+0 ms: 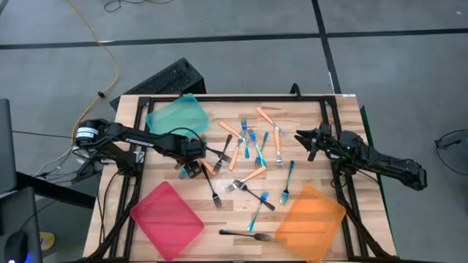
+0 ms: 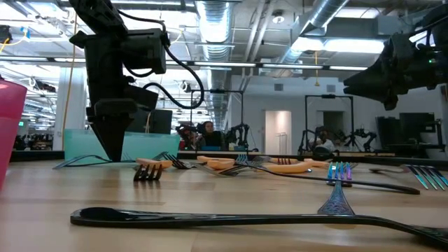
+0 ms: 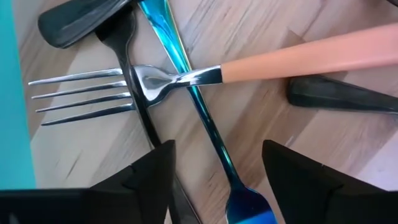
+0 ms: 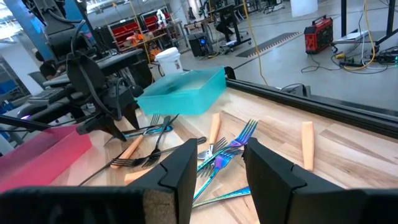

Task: Sort silverware by color (type)
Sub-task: Put the blue fork into the blue bin

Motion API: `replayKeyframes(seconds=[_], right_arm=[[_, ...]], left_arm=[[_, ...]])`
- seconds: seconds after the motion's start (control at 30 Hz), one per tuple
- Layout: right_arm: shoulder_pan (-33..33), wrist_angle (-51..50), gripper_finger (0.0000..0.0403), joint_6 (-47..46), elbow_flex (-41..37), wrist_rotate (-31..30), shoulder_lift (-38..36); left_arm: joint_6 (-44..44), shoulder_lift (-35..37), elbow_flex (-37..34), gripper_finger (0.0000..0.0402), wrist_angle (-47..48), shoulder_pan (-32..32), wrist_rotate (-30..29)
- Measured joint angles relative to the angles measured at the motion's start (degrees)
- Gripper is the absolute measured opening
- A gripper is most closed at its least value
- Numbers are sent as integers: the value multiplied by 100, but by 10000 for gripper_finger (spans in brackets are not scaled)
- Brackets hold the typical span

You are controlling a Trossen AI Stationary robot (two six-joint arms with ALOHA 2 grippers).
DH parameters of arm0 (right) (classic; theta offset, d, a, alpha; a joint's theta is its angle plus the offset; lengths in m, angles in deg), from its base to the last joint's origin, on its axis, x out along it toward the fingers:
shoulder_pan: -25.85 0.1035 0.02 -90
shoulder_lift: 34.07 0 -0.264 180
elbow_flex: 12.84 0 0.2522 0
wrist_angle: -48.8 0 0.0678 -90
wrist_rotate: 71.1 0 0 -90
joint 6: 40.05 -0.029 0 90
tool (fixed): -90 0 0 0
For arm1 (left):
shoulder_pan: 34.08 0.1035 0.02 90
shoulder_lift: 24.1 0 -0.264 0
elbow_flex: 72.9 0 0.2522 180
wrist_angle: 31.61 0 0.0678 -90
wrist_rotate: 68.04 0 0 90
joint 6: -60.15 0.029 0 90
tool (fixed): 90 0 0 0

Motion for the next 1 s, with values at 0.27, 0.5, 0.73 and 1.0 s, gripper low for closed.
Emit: replayKeyframes(seconds=[0.27, 0.5, 0.73, 1.0], right_arm=[[2, 4, 155, -2, 0, 0, 2], [2, 0, 155, -2, 0, 0, 2], [2, 1, 155, -2, -2, 0, 2], [2, 0, 155, -5, -2, 0, 2]], left_arm=[[176, -429, 28, 185, 49, -20, 88], [228, -553, 39, 169, 66, -50, 88], [232, -553, 35, 106, 57, -55, 173], [412, -555, 33, 24, 65, -55, 175]])
